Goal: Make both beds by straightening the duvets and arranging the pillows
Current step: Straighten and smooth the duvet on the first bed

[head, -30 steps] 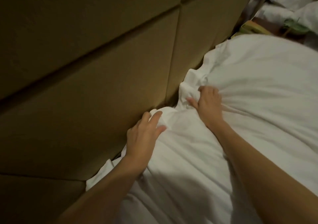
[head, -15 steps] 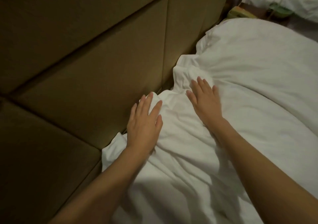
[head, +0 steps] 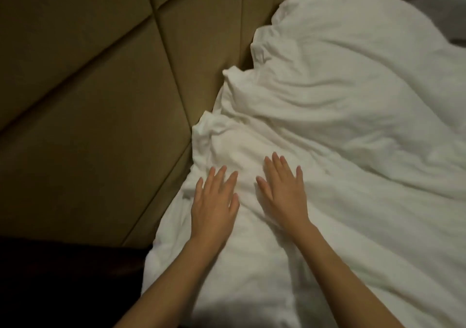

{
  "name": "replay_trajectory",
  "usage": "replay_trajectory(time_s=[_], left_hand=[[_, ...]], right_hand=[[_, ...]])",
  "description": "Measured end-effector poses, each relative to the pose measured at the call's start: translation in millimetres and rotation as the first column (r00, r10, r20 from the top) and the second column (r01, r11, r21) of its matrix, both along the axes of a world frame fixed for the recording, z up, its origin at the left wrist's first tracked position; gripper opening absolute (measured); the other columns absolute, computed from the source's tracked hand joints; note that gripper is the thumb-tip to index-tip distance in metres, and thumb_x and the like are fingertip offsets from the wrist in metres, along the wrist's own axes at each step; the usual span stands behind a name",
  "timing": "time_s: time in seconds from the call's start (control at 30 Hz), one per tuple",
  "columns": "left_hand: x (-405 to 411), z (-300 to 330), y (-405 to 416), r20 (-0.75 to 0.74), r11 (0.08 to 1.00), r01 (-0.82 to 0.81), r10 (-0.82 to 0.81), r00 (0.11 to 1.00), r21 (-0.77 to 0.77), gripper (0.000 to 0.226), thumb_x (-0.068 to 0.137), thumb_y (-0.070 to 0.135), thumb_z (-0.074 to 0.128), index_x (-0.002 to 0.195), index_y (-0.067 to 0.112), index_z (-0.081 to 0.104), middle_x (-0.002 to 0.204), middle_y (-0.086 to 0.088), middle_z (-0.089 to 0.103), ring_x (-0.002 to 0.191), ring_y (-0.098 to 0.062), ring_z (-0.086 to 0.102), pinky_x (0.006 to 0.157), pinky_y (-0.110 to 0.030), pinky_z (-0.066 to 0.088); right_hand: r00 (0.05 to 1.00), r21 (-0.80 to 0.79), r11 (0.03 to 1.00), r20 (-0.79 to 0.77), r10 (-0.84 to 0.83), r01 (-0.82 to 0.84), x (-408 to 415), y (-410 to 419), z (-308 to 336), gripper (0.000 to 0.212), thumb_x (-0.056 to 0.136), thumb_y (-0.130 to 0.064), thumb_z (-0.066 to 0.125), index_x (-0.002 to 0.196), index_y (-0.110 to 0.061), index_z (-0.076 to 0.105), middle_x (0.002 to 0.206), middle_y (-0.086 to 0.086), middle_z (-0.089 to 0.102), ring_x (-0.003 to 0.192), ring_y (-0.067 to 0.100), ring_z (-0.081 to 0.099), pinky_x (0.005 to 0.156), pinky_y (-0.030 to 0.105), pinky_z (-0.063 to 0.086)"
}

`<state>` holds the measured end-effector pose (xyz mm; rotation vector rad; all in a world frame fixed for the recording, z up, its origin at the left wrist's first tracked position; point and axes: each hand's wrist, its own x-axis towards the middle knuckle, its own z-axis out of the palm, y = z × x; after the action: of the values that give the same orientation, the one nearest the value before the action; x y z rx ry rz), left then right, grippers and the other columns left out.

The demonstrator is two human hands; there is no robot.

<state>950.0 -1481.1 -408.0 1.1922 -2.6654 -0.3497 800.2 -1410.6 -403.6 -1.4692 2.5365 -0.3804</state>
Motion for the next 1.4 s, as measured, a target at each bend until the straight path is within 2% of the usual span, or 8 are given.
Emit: replay_trajectory(time_s=[0.27,0.43,0.6,0.77,0.87,1.07,1.2,1.4], left_hand=[[94.0,-32.1,65.3,-0.020,0.998,0.017,-0.016,1.000,0.057,0.050,0.095,0.034,0.036,0.144,0.026,0.032,0.148,-0.005,0.042,0.138,-0.021,0.027,0.115,-0.036,0.014],[132.6,-35.2,91.3,-0.052,0.993,0.106,-0.104,0.993,0.045,0.050,0.096,0.045,0.038,0.144,0.028,0.036,0.151,-0.005,0.036,0.142,-0.021,0.023,0.116,-0.037,0.010],[160.7,-45.6,89.9,-0.037,0.960,0.279,-0.278,0.960,0.021,0.053,0.091,0.058,0.041,0.137,0.031,0.044,0.149,-0.007,0.040,0.140,-0.025,0.029,0.114,-0.046,0.016],[158.7,-52.4,69.9,-0.084,0.921,0.372,-0.383,0.920,-0.117,0.030,0.085,0.035,0.055,0.103,0.019,0.072,0.131,-0.010,0.059,0.126,-0.030,0.048,0.108,-0.044,0.029],[148.2,-46.9,64.7,-0.134,0.925,0.351,-0.369,0.920,-0.145,0.027,0.087,0.027,0.053,0.075,0.014,0.074,0.115,-0.008,0.069,0.114,-0.030,0.061,0.104,-0.042,0.034],[132.5,3.4,75.1,-0.210,0.952,0.230,-0.272,0.939,-0.201,0.032,0.086,0.034,0.053,0.069,0.014,0.071,0.061,0.001,0.069,0.065,-0.027,0.067,0.081,-0.026,0.041],[108.8,47.5,73.5,-0.275,0.975,0.219,-0.220,0.936,-0.036,0.035,0.087,0.044,0.051,0.075,0.017,0.071,0.065,0.001,0.068,0.065,-0.023,0.067,0.053,-0.032,0.046],[67.6,146.9,90.2,-0.431,0.967,0.233,-0.167,0.887,0.104,0.026,0.083,0.039,0.059,0.080,0.019,0.075,0.074,0.003,0.072,0.069,-0.021,0.066,0.060,-0.033,0.049]], right_hand=[[1.000,-0.070,0.997,-0.020,0.016,-0.017,107.1,94.4,-40.5,0.063,0.101,-0.052,0.013,0.144,-0.013,0.039,0.150,0.008,0.038,0.140,0.019,0.027,0.113,0.046,0.011],[0.996,-0.161,0.984,-0.046,0.070,-0.077,148.1,139.7,-54.4,0.063,0.099,-0.057,0.020,0.147,-0.017,0.026,0.153,0.010,0.027,0.142,0.023,0.021,0.114,0.047,0.011],[0.983,-0.112,0.980,-0.100,0.154,-0.165,154.9,153.9,-80.5,0.070,0.088,-0.063,0.040,0.144,-0.022,0.032,0.153,0.009,0.029,0.142,0.026,0.024,0.115,0.049,0.011],[0.995,-0.232,0.967,-0.003,0.102,-0.100,142.6,130.5,-87.1,0.047,0.084,-0.052,0.052,0.118,-0.020,0.055,0.139,0.016,0.049,0.135,0.031,0.035,0.113,0.047,0.010],[0.993,-0.270,0.958,0.043,0.111,-0.095,139.1,126.5,-84.0,0.040,0.083,-0.048,0.055,0.102,-0.015,0.065,0.132,0.018,0.054,0.133,0.033,0.038,0.112,0.051,0.013],[0.988,-0.368,0.927,0.097,0.120,-0.077,137.7,142.8,-49.0,0.051,0.092,-0.060,0.040,0.106,-0.015,0.060,0.131,0.015,0.057,0.130,0.025,0.041,0.106,0.054,0.024],[0.988,-0.424,0.904,0.104,0.110,-0.056,137.9,157.0,-0.9,0.058,0.089,-0.066,0.038,0.121,-0.018,0.047,0.132,0.011,0.057,0.128,0.019,0.043,0.110,0.051,0.022],[0.958,-0.460,0.882,0.285,0.037,0.103,133.7,172.2,89.9,0.075,0.080,-0.069,0.049,0.128,-0.011,0.052,0.138,0.006,0.051,0.126,0.014,0.043,0.111,0.048,0.022]])
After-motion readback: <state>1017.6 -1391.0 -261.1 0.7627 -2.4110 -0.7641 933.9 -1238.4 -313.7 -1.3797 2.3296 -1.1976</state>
